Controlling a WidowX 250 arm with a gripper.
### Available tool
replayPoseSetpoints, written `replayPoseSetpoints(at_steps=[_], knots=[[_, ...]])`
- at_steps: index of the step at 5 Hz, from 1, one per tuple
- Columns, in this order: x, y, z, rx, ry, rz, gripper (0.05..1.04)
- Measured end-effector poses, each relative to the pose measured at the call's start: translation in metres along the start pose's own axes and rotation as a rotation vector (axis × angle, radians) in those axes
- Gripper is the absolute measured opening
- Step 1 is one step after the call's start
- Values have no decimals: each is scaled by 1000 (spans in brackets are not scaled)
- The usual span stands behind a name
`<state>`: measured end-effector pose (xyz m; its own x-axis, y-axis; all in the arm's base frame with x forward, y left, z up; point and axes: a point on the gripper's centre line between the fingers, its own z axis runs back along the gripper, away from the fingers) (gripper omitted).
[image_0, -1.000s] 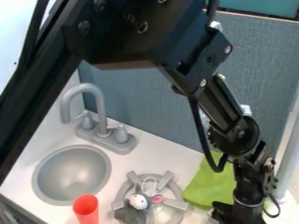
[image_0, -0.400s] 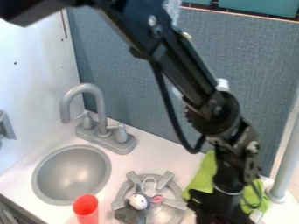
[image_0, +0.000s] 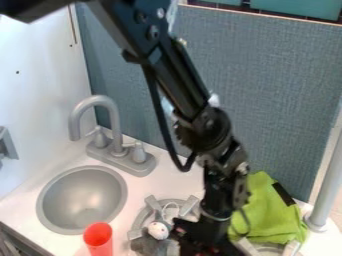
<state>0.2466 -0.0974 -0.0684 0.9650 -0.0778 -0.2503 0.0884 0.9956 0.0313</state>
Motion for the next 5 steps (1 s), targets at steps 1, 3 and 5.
replayPoseSetpoints(at_steps=[1, 3, 5], knots=[[5, 5, -14, -7, 12, -35, 550], [25, -6, -30, -48, -24, -145, 550], [30, -3, -30, -13, -2, -149, 910]])
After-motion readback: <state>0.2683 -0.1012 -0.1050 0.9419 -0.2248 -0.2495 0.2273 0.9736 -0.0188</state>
